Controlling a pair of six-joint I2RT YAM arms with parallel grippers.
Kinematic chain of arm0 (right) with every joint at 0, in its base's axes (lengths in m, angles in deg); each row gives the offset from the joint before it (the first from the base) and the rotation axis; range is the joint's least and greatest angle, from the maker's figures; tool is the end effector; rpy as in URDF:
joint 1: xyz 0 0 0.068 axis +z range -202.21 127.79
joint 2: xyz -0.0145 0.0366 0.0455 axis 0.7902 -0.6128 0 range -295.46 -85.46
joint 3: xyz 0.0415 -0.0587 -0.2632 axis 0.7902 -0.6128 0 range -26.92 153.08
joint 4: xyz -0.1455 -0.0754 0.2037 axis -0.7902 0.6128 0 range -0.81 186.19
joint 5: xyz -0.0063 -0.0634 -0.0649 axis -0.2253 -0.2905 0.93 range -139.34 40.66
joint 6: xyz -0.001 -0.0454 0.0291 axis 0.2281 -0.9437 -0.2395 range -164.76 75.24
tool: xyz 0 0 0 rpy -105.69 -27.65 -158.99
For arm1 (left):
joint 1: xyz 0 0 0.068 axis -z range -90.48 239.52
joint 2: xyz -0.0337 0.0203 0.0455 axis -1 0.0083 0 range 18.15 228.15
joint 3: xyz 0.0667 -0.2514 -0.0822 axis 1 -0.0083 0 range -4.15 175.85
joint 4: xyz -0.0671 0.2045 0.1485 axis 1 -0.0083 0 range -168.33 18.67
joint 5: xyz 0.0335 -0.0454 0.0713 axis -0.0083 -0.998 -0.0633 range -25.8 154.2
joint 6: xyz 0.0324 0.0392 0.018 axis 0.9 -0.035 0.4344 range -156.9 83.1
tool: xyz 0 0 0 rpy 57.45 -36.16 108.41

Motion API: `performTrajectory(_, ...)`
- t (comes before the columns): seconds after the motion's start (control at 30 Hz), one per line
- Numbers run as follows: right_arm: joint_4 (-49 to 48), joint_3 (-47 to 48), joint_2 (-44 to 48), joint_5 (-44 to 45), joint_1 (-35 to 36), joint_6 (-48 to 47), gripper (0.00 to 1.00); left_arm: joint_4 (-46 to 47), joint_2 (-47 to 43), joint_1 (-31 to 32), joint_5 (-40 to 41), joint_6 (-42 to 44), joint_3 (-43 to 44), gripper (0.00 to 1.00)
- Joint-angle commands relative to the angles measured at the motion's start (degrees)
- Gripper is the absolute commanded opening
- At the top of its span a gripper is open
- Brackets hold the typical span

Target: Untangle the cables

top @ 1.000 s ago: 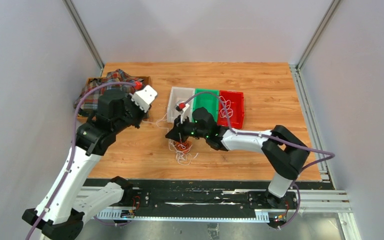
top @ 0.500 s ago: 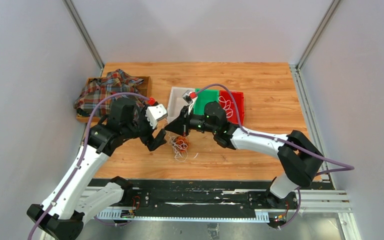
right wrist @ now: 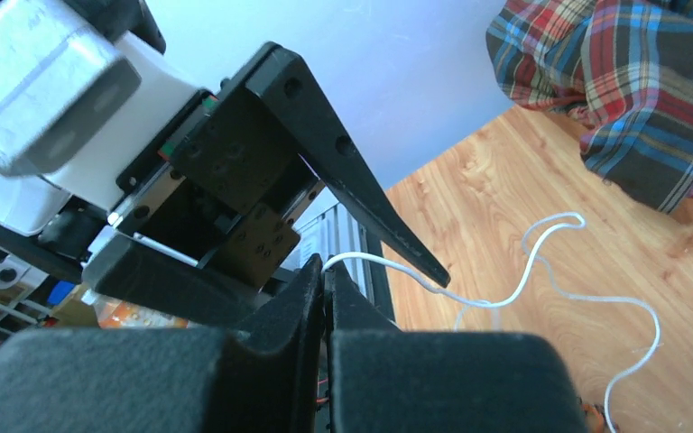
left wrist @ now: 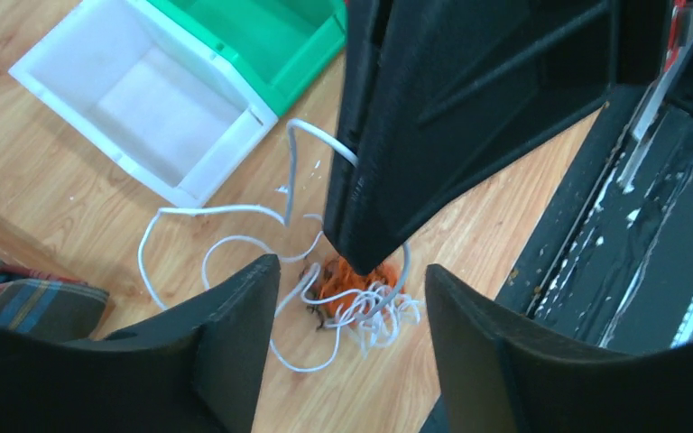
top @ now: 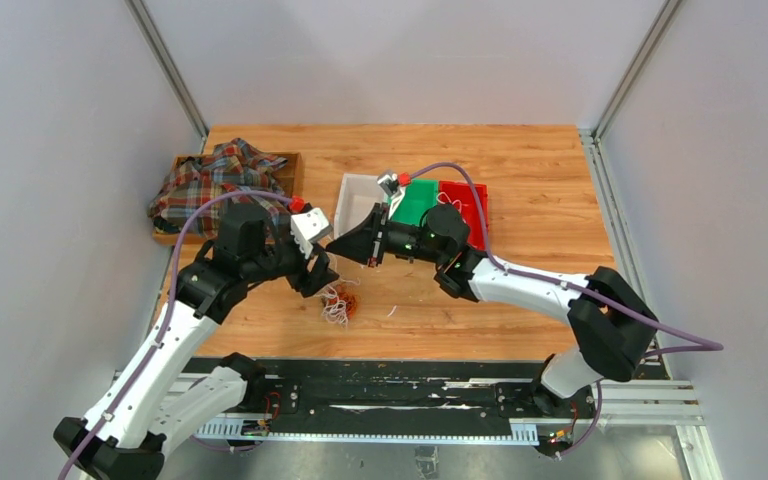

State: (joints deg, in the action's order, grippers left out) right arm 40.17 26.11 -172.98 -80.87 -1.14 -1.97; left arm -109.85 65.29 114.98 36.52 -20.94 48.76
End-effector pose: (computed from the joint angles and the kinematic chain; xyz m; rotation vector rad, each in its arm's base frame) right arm 0.2027 0.2806 0.3142 -0.6503 1.4480 1.6951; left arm 0.1437 -0.0867 0.3342 1.0119 1.8743 -0.6136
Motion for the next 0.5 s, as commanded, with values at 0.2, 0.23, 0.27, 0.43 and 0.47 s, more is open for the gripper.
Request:
performTrajectory(0.2,-4.9,-3.5,4.1,0.0,-0.6,3.3,0.01,4.3,2.8,-0.3,-4.8,-9.6,1.2,0.14)
performTrajectory(0.23,-5.0,-3.6,4.2,0.1,-0.6,3.5,0.01,4.1,2.7,-0.3,-4.7,-10.2,1.3,0.08)
performTrajectory(0.27,-5.4,-3.8,4.4,0.2,-0.7,3.8,0.00,3.9,2.7,-0.3,-4.7,-10.4,1.6,0.04)
performTrajectory(0.43,-5.8,-6.3,6.4,-0.1,-1.7,4.0,0.19,0.9,3.4,-0.3,-1.9,-9.7,5.0,0.00)
performTrajectory(0.47,-6.0,-7.3,7.2,-0.1,-2.2,3.7,0.22,0.5,3.6,-0.3,-1.0,-9.8,6.0,0.00)
